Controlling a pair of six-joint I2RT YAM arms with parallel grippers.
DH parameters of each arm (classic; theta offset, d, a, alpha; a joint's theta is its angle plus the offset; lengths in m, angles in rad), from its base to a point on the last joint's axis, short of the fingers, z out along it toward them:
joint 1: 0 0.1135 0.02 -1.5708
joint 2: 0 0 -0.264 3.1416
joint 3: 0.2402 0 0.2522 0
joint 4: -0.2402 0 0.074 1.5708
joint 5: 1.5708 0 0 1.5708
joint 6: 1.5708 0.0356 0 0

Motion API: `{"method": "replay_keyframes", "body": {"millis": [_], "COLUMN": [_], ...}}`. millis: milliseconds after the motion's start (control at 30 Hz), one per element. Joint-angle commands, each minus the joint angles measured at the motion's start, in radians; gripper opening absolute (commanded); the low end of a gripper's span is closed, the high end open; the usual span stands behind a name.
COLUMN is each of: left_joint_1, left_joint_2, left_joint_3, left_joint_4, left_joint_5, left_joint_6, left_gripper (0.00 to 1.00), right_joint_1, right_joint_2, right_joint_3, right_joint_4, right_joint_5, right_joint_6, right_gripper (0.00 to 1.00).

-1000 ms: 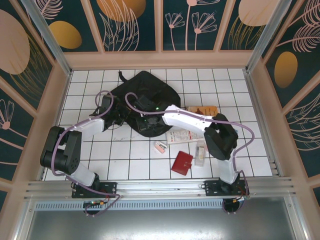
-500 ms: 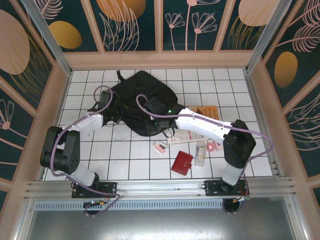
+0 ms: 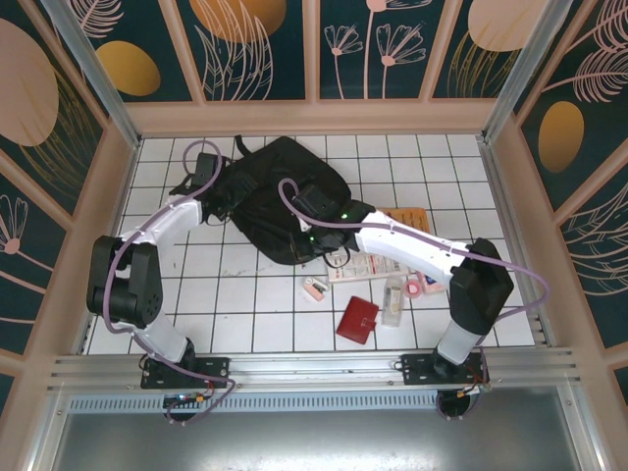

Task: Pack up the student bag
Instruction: Unzip the student bag at the center of the table.

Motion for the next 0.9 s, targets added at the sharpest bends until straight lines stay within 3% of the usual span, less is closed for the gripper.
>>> {"method": "replay_keyframes", "body": {"millis": [0, 133, 333, 500, 600, 733, 867], "left_joint_1": [0.013, 0.015, 0.015, 0.015, 0.014, 0.014, 0.015], "left_joint_2": [-0.041, -0.122, -0.324, -0.445, -0.472, -0.444, -0.415], "left_joint_3": [0.084, 0.114, -0.067, -0.271, -0.370, -0.381, -0.376], "left_joint_4": [-0.129, -0.244, -0.252, -0.214, -0.124, -0.089, -0.053], "left_joint_5": [-0.128, -0.212, -0.086, 0.032, 0.135, 0.163, 0.163], "left_joint_6": [0.104, 0.102, -0.039, -0.154, -0.217, -0.220, -0.216], "left_gripper": [0.85, 0.85, 0.70, 0.59, 0.54, 0.48, 0.51], "right_joint_1": [0.004, 0.007, 0.020, 0.024, 0.037, 0.056, 0.062], "right_joint_2": [0.066, 0.157, 0.259, 0.280, 0.299, 0.312, 0.311], "right_joint_3": [0.067, 0.144, 0.287, 0.289, 0.295, 0.313, 0.311], "right_joint_4": [0.124, 0.219, 0.238, 0.256, 0.260, 0.240, 0.237], "right_joint_5": [-0.080, -0.131, -0.154, -0.186, -0.196, -0.176, -0.173], "right_joint_6": [0.107, 0.188, 0.219, 0.230, 0.233, 0.221, 0.220], "right_gripper": [0.00, 0.00, 0.00, 0.00, 0.00, 0.00, 0.00]}}
